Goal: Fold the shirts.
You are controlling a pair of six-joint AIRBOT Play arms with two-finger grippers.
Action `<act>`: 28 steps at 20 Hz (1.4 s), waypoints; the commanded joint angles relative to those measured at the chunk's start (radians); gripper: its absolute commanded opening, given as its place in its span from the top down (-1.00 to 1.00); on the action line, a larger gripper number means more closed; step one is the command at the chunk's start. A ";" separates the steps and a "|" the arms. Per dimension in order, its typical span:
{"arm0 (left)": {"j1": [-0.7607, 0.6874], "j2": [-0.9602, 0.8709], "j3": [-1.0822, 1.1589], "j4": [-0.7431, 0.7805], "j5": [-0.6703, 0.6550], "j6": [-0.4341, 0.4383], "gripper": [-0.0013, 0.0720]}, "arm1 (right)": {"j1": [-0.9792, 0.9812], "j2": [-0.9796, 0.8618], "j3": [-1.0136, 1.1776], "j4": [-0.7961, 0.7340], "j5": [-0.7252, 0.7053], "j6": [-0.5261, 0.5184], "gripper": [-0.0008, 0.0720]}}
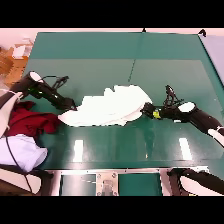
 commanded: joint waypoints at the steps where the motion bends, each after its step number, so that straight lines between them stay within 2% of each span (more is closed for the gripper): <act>1: -0.072 -0.010 -0.005 -0.082 -0.078 0.059 0.89 | -0.005 0.000 0.027 0.000 0.024 -0.009 0.92; 3: -0.087 0.001 0.028 -0.116 -0.148 0.060 0.90 | -0.026 0.009 0.096 0.000 0.126 -0.034 0.92; 5: -0.074 0.061 0.113 -0.127 -0.178 0.005 0.90 | -0.084 0.043 0.220 -0.004 0.315 -0.034 0.92; 7: -0.047 0.179 0.240 -0.134 -0.175 -0.048 0.90 | -0.177 0.104 0.386 -0.004 0.519 -0.032 0.92; 10: -0.011 0.392 0.483 -0.164 -0.118 -0.149 0.90 | -0.338 0.204 0.675 -0.003 0.719 -0.001 0.92; 14: -0.003 0.658 0.728 -0.142 0.056 -0.250 0.90 | -0.486 0.330 1.019 0.000 0.786 0.000 0.91; 17: -0.003 0.788 0.792 -0.095 0.072 -0.275 0.90 | -0.528 0.434 1.136 -0.007 0.786 0.000 0.91; 20: -0.003 0.842 0.792 -0.020 0.003 -0.332 0.90 | -0.527 0.528 1.118 -0.019 0.807 0.000 0.91; 22: -0.003 0.835 0.763 -0.018 -0.088 -0.334 0.90 | -0.526 0.562 1.029 -0.008 0.841 0.000 0.91; 23: -0.003 0.833 0.710 -0.018 -0.089 -0.333 0.90 | -0.523 0.568 0.958 0.004 0.840 0.000 0.91; 25: -0.003 0.831 0.532 -0.019 -0.053 -0.328 0.90 | -0.505 0.564 0.765 0.043 0.824 -0.011 0.91; 28: -0.003 0.830 0.180 -0.031 0.079 -0.259 0.90 | -0.406 0.530 0.378 0.045 0.655 -0.074 0.91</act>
